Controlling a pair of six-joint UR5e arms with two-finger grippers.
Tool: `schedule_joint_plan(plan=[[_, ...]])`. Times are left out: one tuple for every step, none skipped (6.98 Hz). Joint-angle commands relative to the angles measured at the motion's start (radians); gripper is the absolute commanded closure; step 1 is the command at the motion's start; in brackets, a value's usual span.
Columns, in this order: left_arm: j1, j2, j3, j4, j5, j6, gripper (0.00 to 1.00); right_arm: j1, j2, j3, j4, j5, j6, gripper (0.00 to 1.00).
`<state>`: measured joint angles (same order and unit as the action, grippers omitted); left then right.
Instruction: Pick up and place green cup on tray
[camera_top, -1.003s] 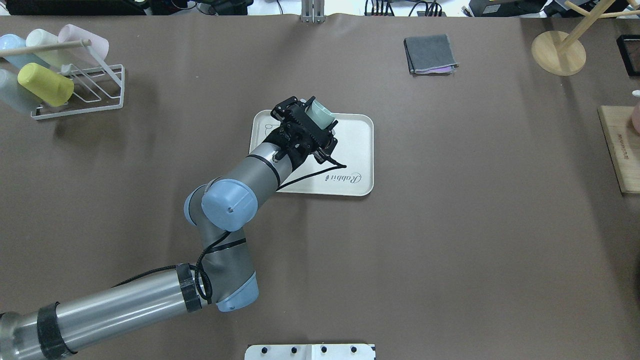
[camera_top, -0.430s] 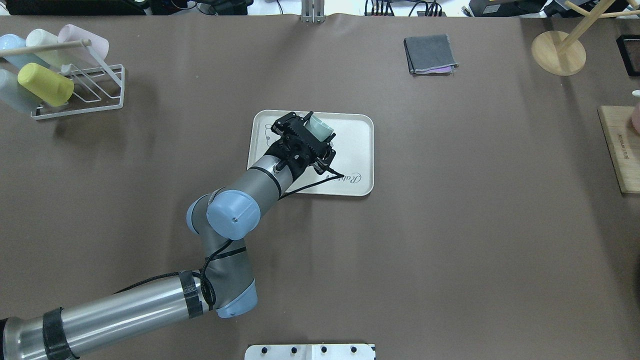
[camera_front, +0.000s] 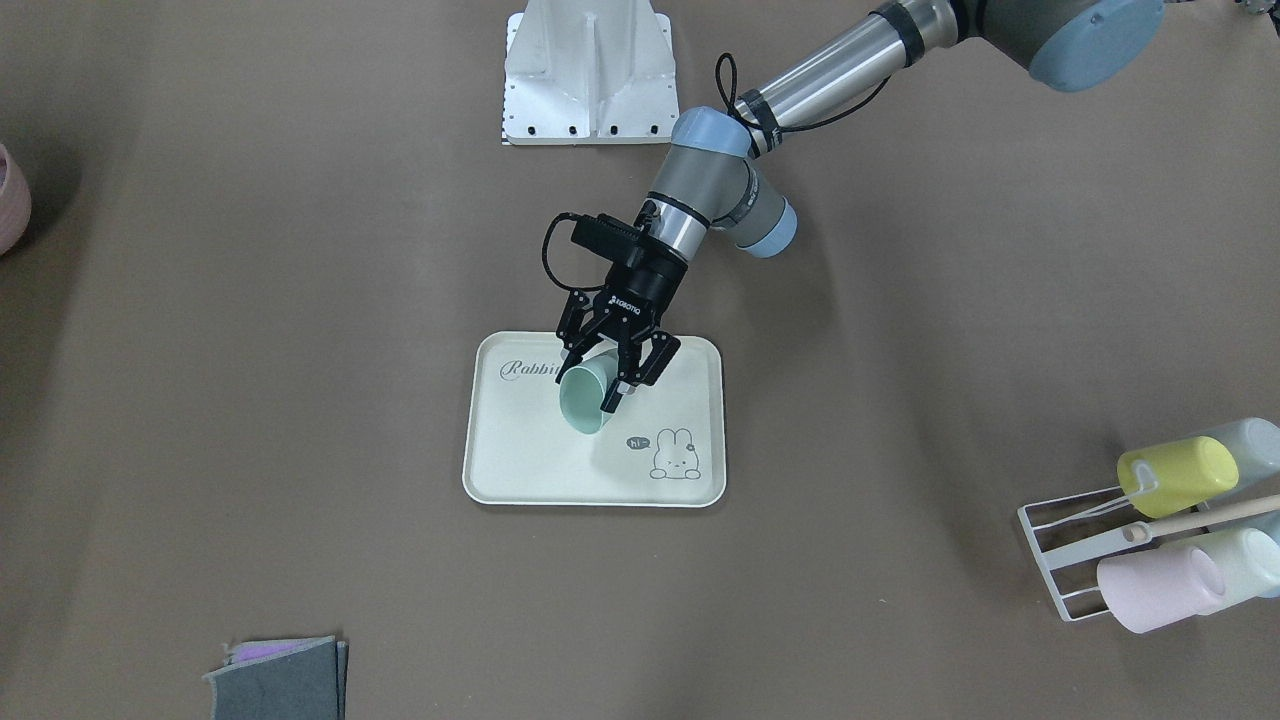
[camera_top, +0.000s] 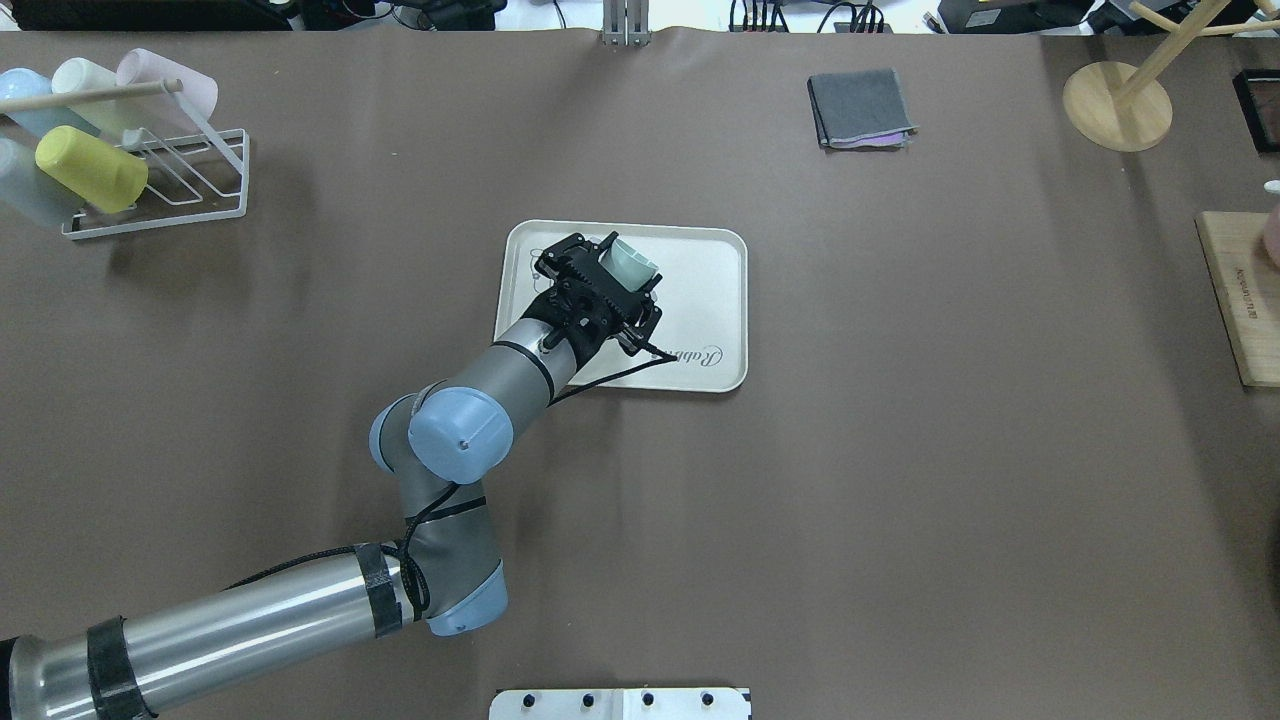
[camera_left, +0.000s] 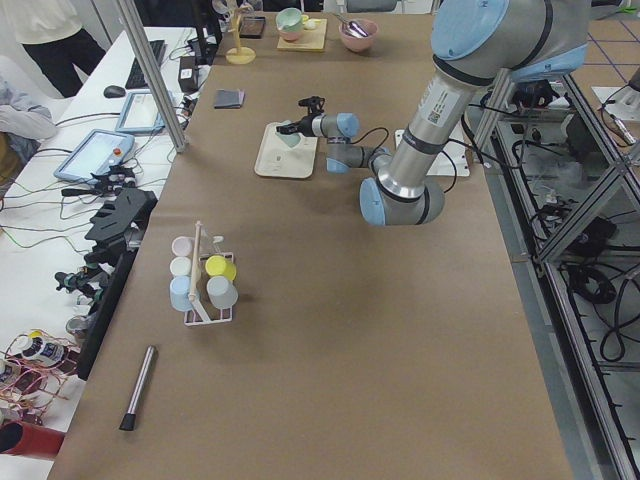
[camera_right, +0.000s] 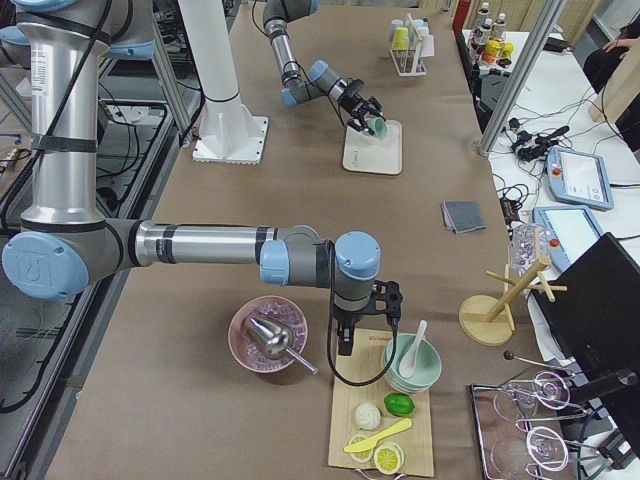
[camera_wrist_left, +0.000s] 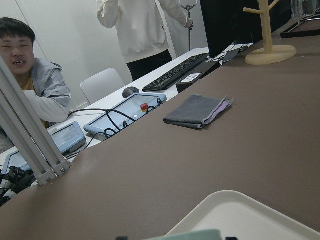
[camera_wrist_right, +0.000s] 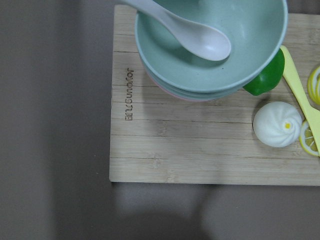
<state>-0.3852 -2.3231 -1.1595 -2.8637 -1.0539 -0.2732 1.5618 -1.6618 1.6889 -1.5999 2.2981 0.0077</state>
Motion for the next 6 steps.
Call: schedule_joint_plan(plan=[[0.0,0.001,0.004,-0.006,0.0,0.0,0.3,0.0,0.0,0.0,0.0,0.0,0.0,0.0],[0.0,0.002,0.004,-0.006,0.002,0.0,0.29,0.0,0.0,0.0,0.0,0.001,0.0,0.0],[0.0,0.002,0.006,-0.006,0.002,0.0,0.27,-0.002,0.0,0.0,0.0,0.001,0.0,0.0],[0.002,0.002,0.004,-0.006,0.006,0.0,0.26,-0.002,0.0,0.0,0.0,0.001,0.0,0.0],[0.0,0.002,0.004,-0.006,0.005,0.0,0.25,-0.002,0.0,0.0,0.0,0.001,0.0,0.0],[0.002,0.002,0.004,-0.005,0.005,0.0,0.26,-0.002,0.0,0.0,0.0,0.001,0.0,0.0]])
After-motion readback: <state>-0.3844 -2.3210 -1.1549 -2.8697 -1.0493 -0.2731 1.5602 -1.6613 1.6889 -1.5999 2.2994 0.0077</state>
